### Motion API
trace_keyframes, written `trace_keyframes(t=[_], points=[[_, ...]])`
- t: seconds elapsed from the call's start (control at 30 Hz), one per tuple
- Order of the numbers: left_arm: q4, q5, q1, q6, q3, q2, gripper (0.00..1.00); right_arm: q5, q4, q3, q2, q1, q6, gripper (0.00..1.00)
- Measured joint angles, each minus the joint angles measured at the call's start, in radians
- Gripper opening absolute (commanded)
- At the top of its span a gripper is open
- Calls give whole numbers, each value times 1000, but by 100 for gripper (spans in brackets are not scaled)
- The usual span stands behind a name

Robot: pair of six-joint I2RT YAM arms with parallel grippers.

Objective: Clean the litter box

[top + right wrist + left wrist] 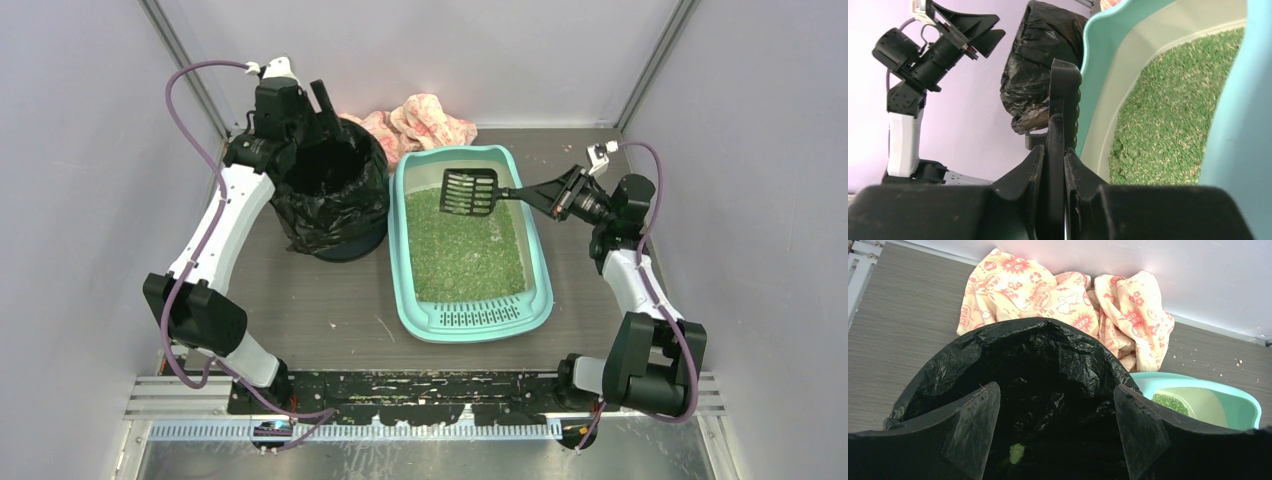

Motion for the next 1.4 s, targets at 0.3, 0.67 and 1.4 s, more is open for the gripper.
trace_keyframes(t=[0.3,0.67,1.4], points=[[3,0,0,0,-25,-9,84,7,-92,215,60,41,-13,1],[3,-5,0,2,-66,-78,84,74,-180,627,375,263,-45,1],[-3,-100,0,86,-172,-235,85,357,-938,1596,867,658,-523,1]])
